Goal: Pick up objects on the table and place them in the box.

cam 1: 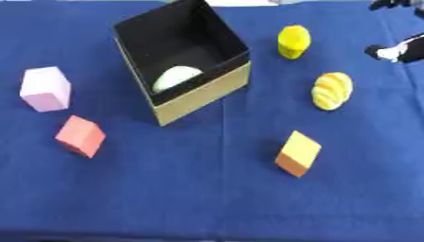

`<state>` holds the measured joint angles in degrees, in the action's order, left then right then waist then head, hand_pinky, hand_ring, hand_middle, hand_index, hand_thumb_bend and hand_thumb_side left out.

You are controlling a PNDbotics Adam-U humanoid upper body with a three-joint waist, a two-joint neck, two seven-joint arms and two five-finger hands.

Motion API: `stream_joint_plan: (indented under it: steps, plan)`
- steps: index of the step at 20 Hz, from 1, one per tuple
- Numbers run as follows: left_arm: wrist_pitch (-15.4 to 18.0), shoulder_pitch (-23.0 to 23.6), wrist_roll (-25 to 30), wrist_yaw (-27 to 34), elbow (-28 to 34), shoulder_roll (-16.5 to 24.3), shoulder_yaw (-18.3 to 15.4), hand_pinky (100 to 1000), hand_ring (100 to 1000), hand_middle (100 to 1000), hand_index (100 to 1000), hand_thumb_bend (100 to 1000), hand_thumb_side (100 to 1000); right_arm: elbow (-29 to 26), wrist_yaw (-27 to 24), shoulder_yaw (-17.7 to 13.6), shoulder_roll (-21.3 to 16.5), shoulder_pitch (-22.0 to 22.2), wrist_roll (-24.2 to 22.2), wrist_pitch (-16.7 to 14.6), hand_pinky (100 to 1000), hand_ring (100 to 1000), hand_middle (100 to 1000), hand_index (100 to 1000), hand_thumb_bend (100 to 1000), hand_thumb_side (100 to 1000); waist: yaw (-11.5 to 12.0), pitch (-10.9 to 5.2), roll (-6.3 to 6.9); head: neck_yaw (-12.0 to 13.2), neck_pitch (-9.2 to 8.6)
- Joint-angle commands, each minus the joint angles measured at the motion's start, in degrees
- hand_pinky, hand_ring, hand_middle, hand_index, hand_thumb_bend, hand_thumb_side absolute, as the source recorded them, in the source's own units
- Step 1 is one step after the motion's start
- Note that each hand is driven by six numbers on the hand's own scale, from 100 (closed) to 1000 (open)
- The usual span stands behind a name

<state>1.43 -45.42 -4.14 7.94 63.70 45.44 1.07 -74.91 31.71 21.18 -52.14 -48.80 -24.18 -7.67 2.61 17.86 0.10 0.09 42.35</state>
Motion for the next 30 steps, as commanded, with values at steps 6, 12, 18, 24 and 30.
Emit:
stream_joint_plan:
  steps: [6,12,18,24,30]
  plan:
    - [0.19,0.90,0.11,0.21,3.96,3.80,-0.29,864,773,765,931,195,850,-2.04,1.11,-3.72,-0.67,-3.28,-7.93,-0.28,889,878,837,873,416,292,0.12,-0.94,-0.16,-0.57,-0.12]
    - [0.80,4.53,-0.45,3.66,10.04,3.95,-1.06,863,771,760,930,196,844,-1.11,0.19,-3.95,1.80,-6.06,-8.73,1.88,882,871,832,874,414,282,0.73,-0.63,-0.22,-1.76,-0.48]
    - [5.79,11.25,-1.56,8.72,19.12,3.66,-3.60,863,770,761,932,212,817,3.21,2.40,-3.87,6.32,-10.28,-7.93,2.21,879,870,836,879,409,283,2.54,0.46,-0.58,-4.62,-1.27]
    - [10.11,18.39,-4.93,12.15,28.39,2.34,-6.38,863,770,761,933,224,807,8.21,5.98,-4.63,9.76,-12.45,-6.51,1.53,879,874,844,885,412,285,4.68,1.73,-0.85,-7.50,-1.98]
    - [7.27,22.15,-7.69,12.17,38.54,1.47,-7.91,863,772,761,933,228,799,11.52,7.86,-5.97,11.05,-12.44,-5.31,1.21,877,875,849,889,409,290,6.46,2.87,-1.19,-8.98,-3.70]
